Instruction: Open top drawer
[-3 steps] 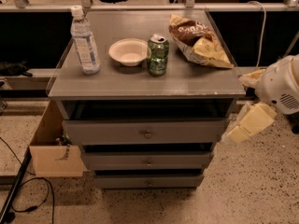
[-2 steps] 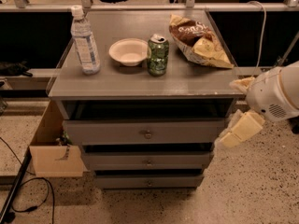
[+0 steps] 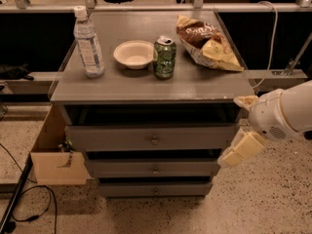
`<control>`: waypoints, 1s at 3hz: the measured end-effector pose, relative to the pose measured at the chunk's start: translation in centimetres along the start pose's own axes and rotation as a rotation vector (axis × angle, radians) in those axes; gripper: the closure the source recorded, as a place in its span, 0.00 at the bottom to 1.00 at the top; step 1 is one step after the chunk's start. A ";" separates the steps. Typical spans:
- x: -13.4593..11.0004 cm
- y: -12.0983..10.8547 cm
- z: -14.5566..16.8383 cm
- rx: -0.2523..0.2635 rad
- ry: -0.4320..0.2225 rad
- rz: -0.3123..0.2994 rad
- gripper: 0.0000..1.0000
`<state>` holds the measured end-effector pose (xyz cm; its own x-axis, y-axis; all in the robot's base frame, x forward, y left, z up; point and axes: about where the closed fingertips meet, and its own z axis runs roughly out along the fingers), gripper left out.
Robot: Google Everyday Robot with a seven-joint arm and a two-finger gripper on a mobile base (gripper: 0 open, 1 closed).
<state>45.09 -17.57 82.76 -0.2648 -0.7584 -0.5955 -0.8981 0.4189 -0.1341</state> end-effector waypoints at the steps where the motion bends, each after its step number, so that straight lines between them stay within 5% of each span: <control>1: 1.1 1.6 4.1 -0.022 0.060 -0.001 0.00; 2: 4.5 3.1 11.5 -0.064 0.129 0.037 0.00; 3: 4.1 3.0 11.9 -0.061 0.134 0.024 0.00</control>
Offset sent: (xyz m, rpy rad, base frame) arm -0.0016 0.0331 -0.1500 -0.0951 0.1578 -0.0382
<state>45.45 -13.51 70.47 -0.3275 -0.8099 -0.4867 -0.9093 0.4101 -0.0705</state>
